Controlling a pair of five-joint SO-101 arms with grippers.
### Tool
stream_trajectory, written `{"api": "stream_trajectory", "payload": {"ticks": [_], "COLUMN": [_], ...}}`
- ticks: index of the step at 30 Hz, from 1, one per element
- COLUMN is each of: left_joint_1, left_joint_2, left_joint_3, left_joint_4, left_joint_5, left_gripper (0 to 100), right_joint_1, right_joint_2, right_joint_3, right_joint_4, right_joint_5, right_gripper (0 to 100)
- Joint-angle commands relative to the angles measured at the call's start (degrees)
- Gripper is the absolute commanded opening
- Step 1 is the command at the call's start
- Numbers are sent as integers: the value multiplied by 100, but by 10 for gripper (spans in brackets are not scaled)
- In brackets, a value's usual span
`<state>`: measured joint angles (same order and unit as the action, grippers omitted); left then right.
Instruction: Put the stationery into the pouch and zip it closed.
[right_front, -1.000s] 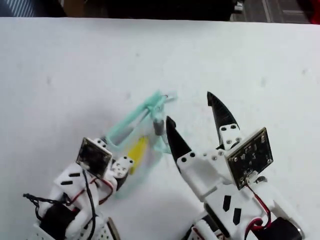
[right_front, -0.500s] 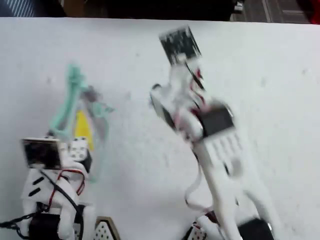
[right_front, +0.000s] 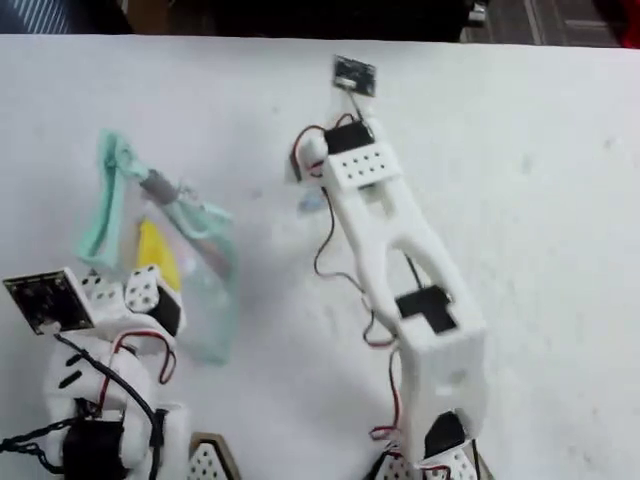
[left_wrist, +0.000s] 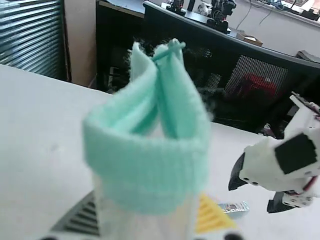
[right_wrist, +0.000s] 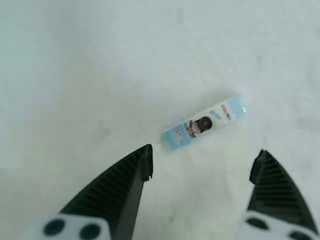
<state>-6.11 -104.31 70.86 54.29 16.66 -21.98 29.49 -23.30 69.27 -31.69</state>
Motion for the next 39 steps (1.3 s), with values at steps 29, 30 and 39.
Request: {"api": "stream_trajectory", "payload": {"ticks": [29, 30, 39], "left_joint_1": [2651, 2800, 3899], "left_joint_2": [-57, -57, -57], "left_joint_3": [677, 686, 712], "left_joint_4": [-1037, -1037, -1046], "left_joint_5": [-1785, -1811, -1846], "left_gripper": [24, 24, 24], "right_joint_1": [1218, 1297, 2114], "right_joint_2": [2431, 2431, 1349], "right_joint_3": [-4123, -4316, -4343], "right_joint_4": [2659, 2853, 2949], "right_joint_5": [44, 44, 738], "right_gripper": [16, 16, 16]}}
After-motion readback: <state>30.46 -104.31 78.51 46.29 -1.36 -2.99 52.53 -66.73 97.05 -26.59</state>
